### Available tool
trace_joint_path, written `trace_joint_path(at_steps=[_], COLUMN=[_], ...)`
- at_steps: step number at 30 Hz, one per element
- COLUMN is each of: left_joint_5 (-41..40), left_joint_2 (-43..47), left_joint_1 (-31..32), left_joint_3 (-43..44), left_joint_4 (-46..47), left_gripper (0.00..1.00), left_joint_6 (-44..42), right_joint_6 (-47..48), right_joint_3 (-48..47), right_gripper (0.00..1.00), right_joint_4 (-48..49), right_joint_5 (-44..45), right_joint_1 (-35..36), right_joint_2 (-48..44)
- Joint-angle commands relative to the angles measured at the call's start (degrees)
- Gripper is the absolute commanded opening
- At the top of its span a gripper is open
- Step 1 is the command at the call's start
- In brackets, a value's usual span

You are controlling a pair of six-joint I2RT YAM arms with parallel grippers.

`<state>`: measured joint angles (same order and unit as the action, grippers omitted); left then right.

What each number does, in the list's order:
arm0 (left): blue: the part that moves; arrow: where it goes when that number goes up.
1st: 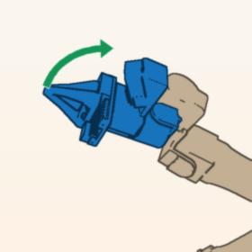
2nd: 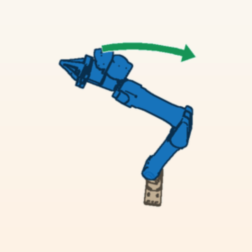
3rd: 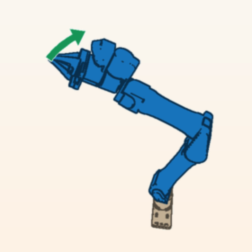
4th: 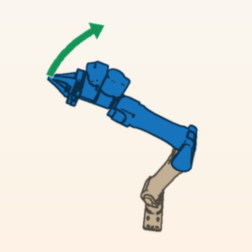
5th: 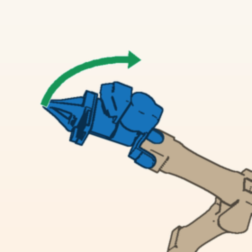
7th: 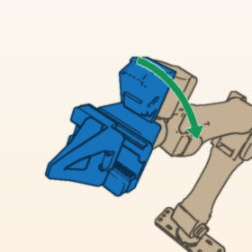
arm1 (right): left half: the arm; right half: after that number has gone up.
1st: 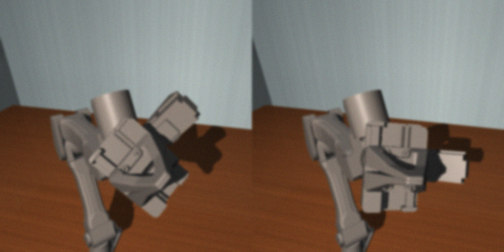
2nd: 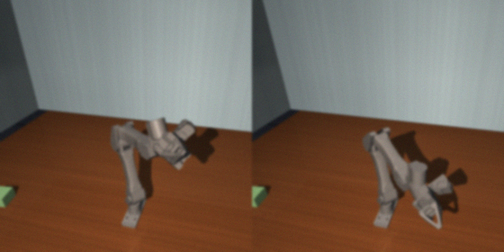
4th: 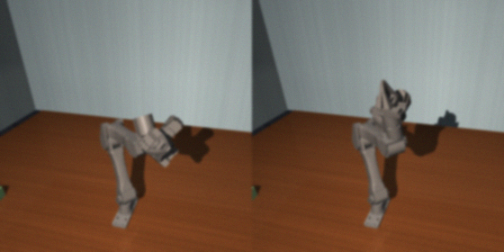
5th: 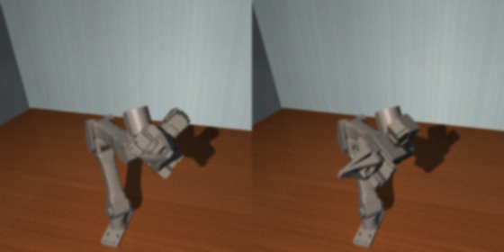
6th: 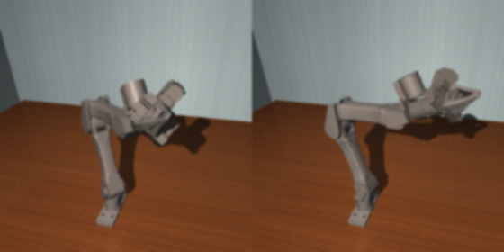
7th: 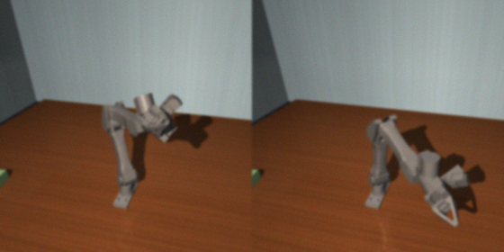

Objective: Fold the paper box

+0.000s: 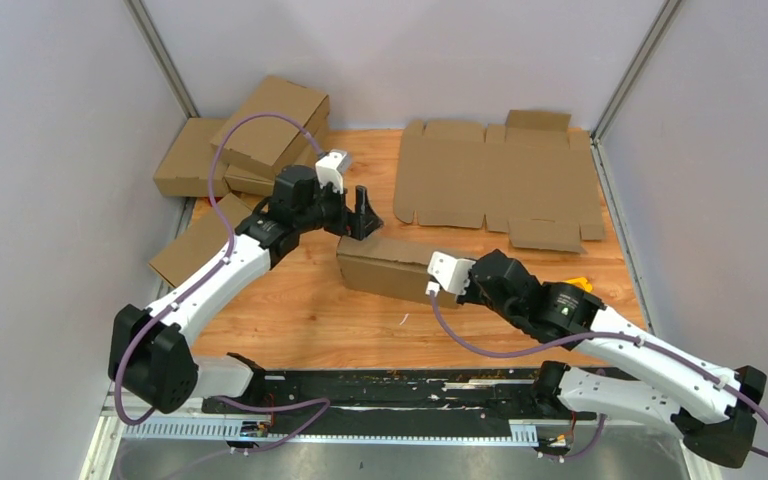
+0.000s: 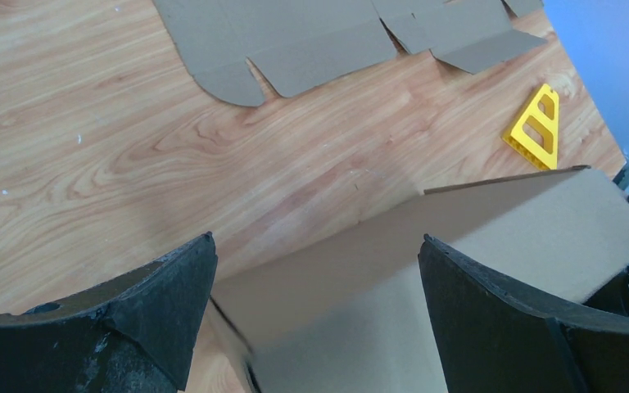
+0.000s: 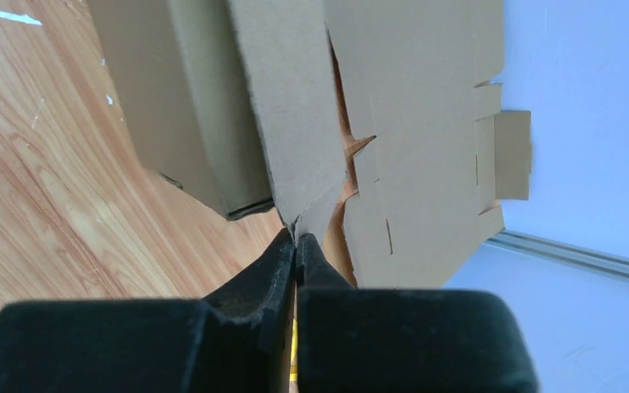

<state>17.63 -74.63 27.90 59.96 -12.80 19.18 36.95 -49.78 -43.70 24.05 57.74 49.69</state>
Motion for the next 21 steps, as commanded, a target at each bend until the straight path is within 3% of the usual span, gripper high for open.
trace_joint_path(at_steps=[1,7,18,21], left_joint_5=[6.1,9.3,17.1,18.4], left_joint_2=[-0.5,-2.3,2.5,4.8], left_joint_1=[-2.5,-2.9,-2.6,0.6], left_joint_3=[-3.2,-4.2,-9.3,-11.0], left_joint_4=[7.7,9.4,16.7,17.8], left_gripper=[1.00,1.00,1.00,1.00], left_joint_6=[2.7,2.7,3.1,-0.5], right_joint_6=[-2.1,-9.8,-22.3,-22.8], right_joint_3=[-2.8,-0.5,-2.0,0.2], right_gripper=[0.00,0.00,0.00,0.00], right_joint_4=[1.8,6.7,4.7,7.2], right_joint_5=[-2.6,-2.6,-2.9,-2.8], right_joint_1=[0.5,0.5,0.5,0.5], right_joint_2=[-3.5,-8.0,-2.0,-2.4])
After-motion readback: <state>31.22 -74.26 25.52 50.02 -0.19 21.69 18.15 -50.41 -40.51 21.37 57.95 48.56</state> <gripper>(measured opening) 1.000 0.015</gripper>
